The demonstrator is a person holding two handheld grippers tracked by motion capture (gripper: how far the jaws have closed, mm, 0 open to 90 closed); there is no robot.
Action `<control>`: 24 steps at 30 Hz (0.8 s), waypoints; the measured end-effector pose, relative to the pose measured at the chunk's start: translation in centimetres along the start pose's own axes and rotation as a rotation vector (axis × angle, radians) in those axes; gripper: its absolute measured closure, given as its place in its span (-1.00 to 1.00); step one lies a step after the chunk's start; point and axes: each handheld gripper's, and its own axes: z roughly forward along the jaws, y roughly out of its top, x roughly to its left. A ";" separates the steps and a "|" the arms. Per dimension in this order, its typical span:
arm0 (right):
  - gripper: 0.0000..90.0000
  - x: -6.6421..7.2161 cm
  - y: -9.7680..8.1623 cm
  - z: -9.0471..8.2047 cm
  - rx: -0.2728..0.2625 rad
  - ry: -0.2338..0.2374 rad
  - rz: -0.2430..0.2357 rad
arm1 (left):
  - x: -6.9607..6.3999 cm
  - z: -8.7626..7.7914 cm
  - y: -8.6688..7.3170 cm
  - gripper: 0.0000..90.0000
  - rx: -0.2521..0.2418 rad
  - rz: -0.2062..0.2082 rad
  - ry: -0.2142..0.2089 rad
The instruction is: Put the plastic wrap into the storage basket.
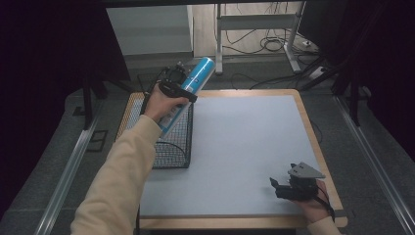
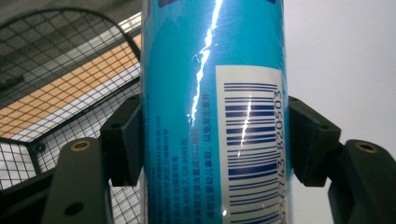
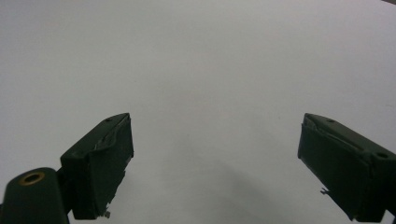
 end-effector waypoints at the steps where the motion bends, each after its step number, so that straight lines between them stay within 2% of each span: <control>1: -0.76 0.0 0.0 0.0 0.001 0.001 0.000 | 0.0 0.0 0.0 -0.29 0.000 0.000 0.000; 10: -0.76 -0.1 -0.1 0.1 0.006 -0.002 -0.001 | 1.5 2.0 -1.0 -0.29 0.040 -0.023 0.022; 24: -0.76 -0.1 -0.1 0.1 0.009 -0.003 -0.002 | 2.5 4.0 -1.4 -0.29 0.081 -0.041 0.039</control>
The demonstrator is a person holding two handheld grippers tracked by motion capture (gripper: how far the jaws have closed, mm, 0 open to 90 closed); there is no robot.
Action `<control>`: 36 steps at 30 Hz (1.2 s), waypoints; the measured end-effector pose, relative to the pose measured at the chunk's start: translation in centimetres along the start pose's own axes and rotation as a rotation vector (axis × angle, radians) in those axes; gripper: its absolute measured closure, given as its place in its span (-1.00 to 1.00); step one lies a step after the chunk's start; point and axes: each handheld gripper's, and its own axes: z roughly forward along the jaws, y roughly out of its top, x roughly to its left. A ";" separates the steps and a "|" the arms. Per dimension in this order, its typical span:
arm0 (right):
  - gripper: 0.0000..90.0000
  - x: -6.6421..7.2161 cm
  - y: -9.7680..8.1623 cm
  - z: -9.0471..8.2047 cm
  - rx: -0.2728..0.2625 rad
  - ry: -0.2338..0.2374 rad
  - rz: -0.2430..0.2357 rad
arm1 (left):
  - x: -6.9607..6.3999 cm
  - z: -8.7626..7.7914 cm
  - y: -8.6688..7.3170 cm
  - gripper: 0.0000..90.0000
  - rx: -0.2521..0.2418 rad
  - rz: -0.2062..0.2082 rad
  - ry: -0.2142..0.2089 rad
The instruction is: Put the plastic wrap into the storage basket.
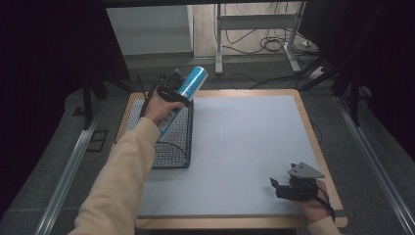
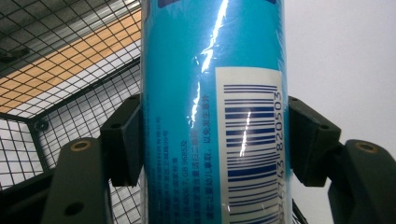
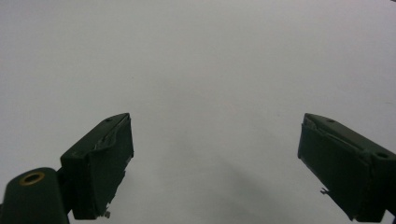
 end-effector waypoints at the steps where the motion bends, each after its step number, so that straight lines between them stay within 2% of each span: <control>1: -0.76 0.0 0.0 0.0 0.001 0.001 -0.002 | 0.1 0.2 0.0 -0.29 0.003 0.000 0.001; 13: -0.76 0.0 0.0 0.1 0.006 -0.002 -0.004 | 0.7 1.5 0.1 -0.29 0.039 -0.012 0.008; 21: -0.76 0.1 0.0 0.1 0.004 -0.001 -0.008 | 1.0 2.7 0.2 -0.29 0.078 0.003 0.065; 27: -0.76 0.1 0.0 0.1 0.002 -0.002 -0.010 | 1.0 3.6 0.2 -0.29 0.112 0.032 0.108; 34: -0.76 0.0 0.0 0.1 0.002 -0.002 -0.008 | 1.0 4.6 0.1 -0.29 0.145 0.045 0.129; 36: -0.76 0.0 0.0 0.1 0.002 -0.003 -0.009 | 1.0 4.6 0.1 -0.29 0.140 0.042 0.134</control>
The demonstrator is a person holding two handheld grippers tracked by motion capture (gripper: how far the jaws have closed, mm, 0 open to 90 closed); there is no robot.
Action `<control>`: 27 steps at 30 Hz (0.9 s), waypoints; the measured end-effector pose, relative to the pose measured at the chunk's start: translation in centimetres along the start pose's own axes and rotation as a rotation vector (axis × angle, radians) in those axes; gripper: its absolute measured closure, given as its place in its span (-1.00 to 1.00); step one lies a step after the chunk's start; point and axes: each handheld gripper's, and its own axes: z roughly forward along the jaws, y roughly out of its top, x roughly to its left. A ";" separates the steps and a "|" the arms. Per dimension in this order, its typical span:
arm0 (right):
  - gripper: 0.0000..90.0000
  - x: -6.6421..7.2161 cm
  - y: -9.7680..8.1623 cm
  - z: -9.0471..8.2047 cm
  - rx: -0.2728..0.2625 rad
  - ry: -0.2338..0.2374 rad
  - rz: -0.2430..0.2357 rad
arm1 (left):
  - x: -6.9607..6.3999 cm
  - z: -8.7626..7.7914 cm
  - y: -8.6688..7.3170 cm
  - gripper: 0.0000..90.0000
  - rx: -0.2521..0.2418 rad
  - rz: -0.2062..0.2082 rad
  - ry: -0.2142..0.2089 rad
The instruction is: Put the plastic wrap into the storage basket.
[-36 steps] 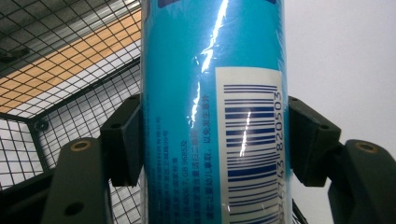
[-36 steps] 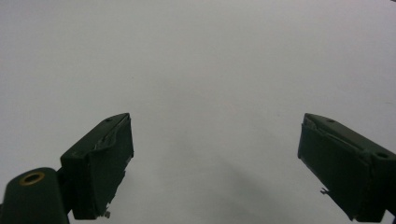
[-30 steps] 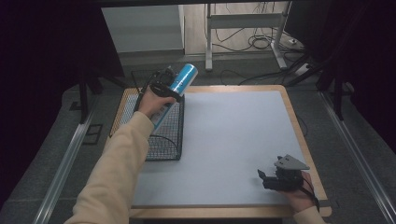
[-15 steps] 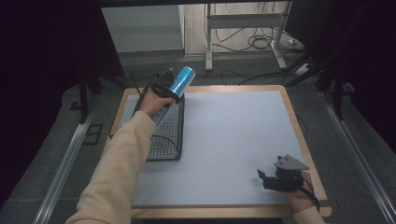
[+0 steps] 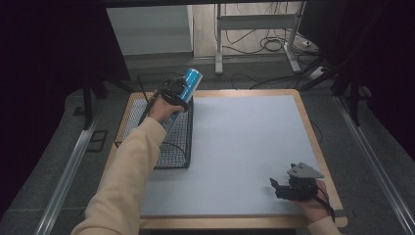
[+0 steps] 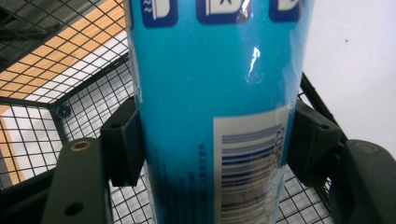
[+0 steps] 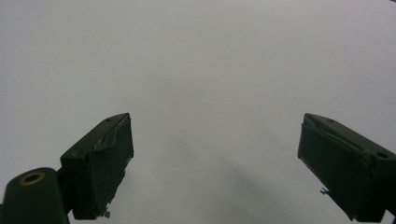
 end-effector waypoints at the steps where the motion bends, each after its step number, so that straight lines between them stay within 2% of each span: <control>1: -0.76 0.0 0.0 0.0 0.000 0.001 0.001 | 0.1 0.0 0.1 -0.29 0.005 -0.004 0.003; 6: -0.76 0.0 0.0 -0.1 0.000 0.000 -0.001 | 0.4 0.5 0.0 -0.29 0.017 -0.023 0.012; 17: -0.76 0.0 0.0 -0.1 0.002 -0.002 -0.001 | 0.2 0.3 0.0 -0.31 -0.002 0.000 0.027; 20: -0.76 0.0 0.0 -0.1 0.002 -0.001 0.000 | 0.4 -0.2 -0.1 -0.37 -0.043 -0.023 -0.001; 22: -0.76 0.0 0.0 -0.1 0.002 0.000 -0.002 | 0.5 -0.8 -0.1 -0.45 -0.039 -0.025 -0.020; 24: -0.76 0.0 0.0 0.0 0.000 0.001 -0.001 | 0.3 -1.2 -0.2 -0.53 -0.032 -0.018 -0.012; 27: -0.76 0.0 0.0 0.0 0.000 0.000 -0.002 | 0.3 -2.0 -0.5 -0.61 -0.062 -0.027 -0.037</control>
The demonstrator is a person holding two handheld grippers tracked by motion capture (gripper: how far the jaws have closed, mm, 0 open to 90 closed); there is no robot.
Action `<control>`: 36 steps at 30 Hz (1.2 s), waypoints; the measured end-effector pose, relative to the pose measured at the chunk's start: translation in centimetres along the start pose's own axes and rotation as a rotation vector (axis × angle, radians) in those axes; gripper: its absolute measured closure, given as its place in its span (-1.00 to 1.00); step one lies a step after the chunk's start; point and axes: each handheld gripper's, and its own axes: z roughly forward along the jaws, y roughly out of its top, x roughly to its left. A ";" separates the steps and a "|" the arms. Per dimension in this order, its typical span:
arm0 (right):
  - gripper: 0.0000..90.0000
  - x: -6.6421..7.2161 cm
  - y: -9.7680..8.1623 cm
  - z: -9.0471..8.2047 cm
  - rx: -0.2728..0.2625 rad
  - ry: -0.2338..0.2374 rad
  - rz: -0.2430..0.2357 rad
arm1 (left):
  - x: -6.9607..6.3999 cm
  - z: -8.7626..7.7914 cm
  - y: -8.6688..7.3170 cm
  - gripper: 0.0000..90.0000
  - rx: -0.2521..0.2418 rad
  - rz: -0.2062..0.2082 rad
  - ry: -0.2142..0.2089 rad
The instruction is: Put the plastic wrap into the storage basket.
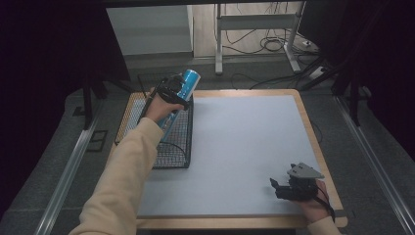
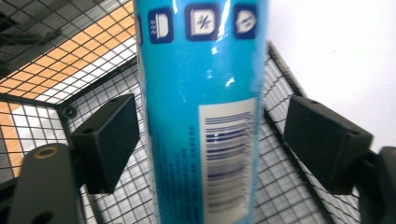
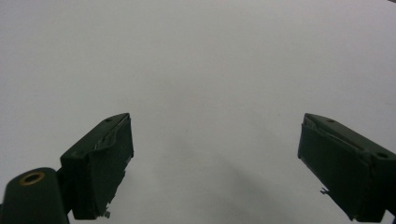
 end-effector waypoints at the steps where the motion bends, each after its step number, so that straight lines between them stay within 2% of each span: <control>1: -0.76 0.0 0.0 0.0 -0.001 0.000 0.001 | 0.0 -0.2 -0.1 -0.63 -0.007 0.000 -0.005; 3: -0.76 0.0 0.0 -0.1 -0.001 -0.002 0.001 | -0.1 -0.8 -0.3 -0.66 -0.032 -0.005 -0.009; 4: -0.76 0.0 0.0 -0.1 -0.002 -0.002 0.002 | -0.2 -1.4 -0.5 -0.66 -0.060 -0.010 -0.016; 6: -0.76 0.0 0.0 -0.1 -0.004 -0.003 0.003 | -0.3 -2.3 -0.7 -0.65 -0.082 -0.015 -0.055; 12: -0.76 0.1 0.0 0.0 -0.001 -0.001 0.000 | -1.3 -4.8 -1.6 -0.66 -0.121 0.006 -0.131; 17: -0.76 0.2 0.0 -0.1 -0.002 0.000 0.002 | -2.1 -6.3 -2.7 -0.65 -0.167 0.015 -0.172; 24: -0.76 0.3 0.1 -0.1 -0.005 0.000 0.001 | -3.3 -8.7 -4.5 -0.60 -0.224 0.047 -0.192; 29: -0.76 0.4 0.2 -0.2 -0.011 -0.004 -0.001 | -5.1 -10.3 -6.0 -0.59 -0.244 0.089 -0.219; 36: -0.76 0.3 0.2 -0.4 -0.017 -0.011 0.000 | -8.4 -10.8 -8.5 -0.60 -0.270 0.140 -0.293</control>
